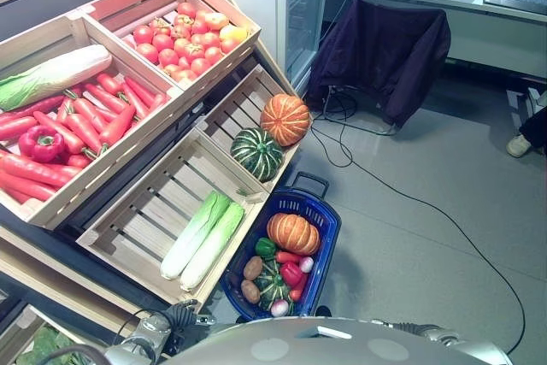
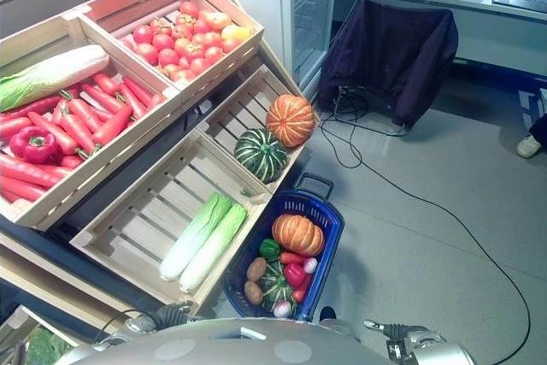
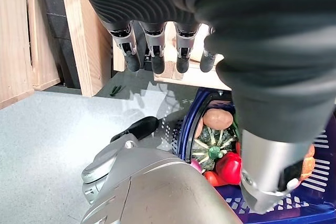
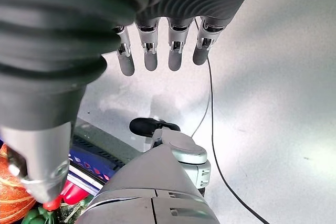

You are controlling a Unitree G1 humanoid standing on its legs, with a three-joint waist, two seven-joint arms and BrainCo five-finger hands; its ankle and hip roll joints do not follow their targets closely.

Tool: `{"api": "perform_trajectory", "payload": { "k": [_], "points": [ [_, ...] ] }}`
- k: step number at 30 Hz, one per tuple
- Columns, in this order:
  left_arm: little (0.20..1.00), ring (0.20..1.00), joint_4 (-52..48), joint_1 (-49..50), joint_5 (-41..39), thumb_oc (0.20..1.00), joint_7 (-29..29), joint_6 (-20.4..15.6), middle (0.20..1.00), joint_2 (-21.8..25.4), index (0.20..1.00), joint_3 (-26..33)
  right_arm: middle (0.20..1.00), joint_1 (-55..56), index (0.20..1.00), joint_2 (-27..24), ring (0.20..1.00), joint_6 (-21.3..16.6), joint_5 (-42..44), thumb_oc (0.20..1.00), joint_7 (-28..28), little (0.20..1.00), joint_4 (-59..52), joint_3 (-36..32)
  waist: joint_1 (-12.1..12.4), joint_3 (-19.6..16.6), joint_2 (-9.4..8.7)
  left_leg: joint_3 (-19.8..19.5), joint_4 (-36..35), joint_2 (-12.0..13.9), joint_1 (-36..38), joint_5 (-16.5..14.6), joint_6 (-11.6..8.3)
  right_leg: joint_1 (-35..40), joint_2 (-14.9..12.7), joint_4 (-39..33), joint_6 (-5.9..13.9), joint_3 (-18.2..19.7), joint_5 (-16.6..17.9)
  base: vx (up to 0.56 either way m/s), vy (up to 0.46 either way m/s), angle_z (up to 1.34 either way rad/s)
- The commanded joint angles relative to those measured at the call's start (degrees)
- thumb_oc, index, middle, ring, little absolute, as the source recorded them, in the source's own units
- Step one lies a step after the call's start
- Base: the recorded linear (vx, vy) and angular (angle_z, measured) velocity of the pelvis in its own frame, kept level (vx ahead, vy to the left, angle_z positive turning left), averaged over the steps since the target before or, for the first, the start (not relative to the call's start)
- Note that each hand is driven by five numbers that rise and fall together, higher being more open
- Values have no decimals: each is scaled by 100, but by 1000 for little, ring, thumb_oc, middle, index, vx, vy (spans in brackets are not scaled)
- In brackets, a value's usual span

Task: Pick up fruits and vegetables into the basket

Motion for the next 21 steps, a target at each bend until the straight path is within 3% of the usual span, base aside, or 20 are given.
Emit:
{"api": "perform_trajectory", "payload": {
  "k": [1,9,21],
  "points": [
    [1000,1000,214,-372,-39,1000,40,3,1000,6,1000,87,1000,-454,1000,12,1000,-15,17,1000,-51,1000,324,-47,-48,333,-67,-110,42,7,-9,-562,-32,381,-224,61,465,-130,-492,30,1,0],
    [1000,1000,108,-386,-472,1000,70,-34,1000,-20,1000,38,1000,-516,1000,-18,1000,35,114,1000,-68,1000,252,64,-27,600,-24,-144,42,-4,-383,-413,-44,59,-228,61,450,-109,-404,-25,0,-1],
    [1000,1000,-182,-904,-1412,1000,247,-365,1000,-39,1000,-34,1000,-1076,1000,-62,1000,63,667,1000,-352,1000,-100,354,-52,1614,154,-355,42,-142,-1488,-4,14,-1020,-122,61,301,-2,-137,-123,0,6]
  ]
}}
